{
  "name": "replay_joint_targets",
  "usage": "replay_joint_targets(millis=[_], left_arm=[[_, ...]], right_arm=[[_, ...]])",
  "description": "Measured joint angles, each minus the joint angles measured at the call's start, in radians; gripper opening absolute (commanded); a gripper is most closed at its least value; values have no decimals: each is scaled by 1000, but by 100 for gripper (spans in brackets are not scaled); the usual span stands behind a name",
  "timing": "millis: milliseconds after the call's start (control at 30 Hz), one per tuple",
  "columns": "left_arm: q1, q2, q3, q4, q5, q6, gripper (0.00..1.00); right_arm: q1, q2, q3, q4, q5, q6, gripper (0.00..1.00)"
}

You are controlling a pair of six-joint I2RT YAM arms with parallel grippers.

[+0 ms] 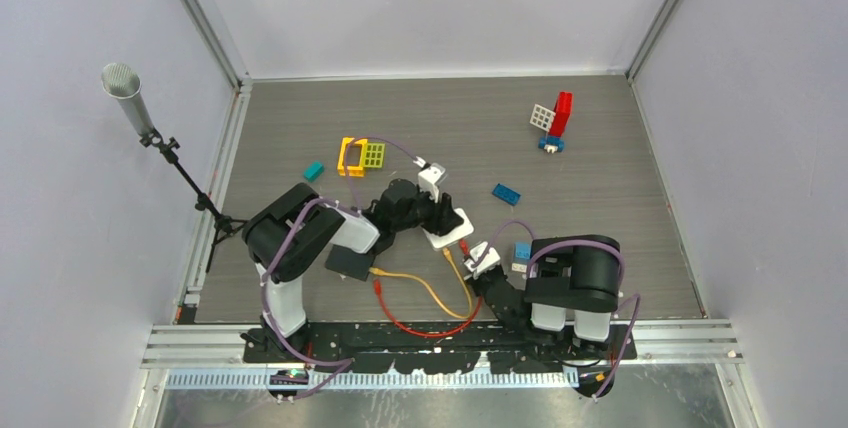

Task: Insert the plug into the switch port
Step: Insert the connector into the switch port.

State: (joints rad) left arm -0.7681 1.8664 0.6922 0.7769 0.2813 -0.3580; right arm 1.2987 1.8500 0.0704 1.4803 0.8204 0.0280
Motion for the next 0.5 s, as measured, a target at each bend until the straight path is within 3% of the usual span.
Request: replay_joint_targets(millis=[300,500], left_arm=[[-2,25,15,20,11,5,43],[-2,55,42,39,8,27,43]], right_arm=[[-2,23,5,21,30,-23,0],[-65,15,5,24,-35,-82,0]])
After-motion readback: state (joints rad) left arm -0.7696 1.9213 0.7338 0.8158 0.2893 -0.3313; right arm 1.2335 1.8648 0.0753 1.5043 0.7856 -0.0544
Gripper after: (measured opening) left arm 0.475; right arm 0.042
